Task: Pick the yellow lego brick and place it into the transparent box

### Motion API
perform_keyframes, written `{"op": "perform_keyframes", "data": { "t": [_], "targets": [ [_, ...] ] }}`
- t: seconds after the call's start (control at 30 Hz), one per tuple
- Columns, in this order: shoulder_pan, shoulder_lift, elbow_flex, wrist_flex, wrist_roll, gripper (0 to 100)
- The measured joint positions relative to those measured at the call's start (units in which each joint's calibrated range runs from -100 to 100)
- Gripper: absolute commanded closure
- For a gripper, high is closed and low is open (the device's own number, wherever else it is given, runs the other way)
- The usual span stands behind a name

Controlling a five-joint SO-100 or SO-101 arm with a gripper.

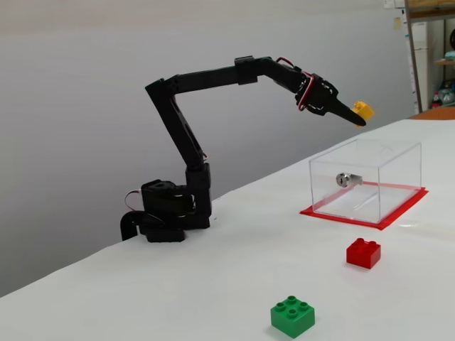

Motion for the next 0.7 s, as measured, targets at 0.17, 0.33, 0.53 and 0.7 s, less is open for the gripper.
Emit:
{"op": "perform_keyframes", "data": {
  "t": [0.17, 0.33, 0.53, 0.7],
  "targets": [
    [-3.63, 1.86, 0.0, 0.0, 0.0, 85],
    [-4.7, 2.11, 0.0, 0.0, 0.0, 85],
    [-4.27, 2.11, 0.0, 0.0, 0.0, 85],
    [-2.46, 2.11, 0.0, 0.0, 0.0, 85]
  ]
}}
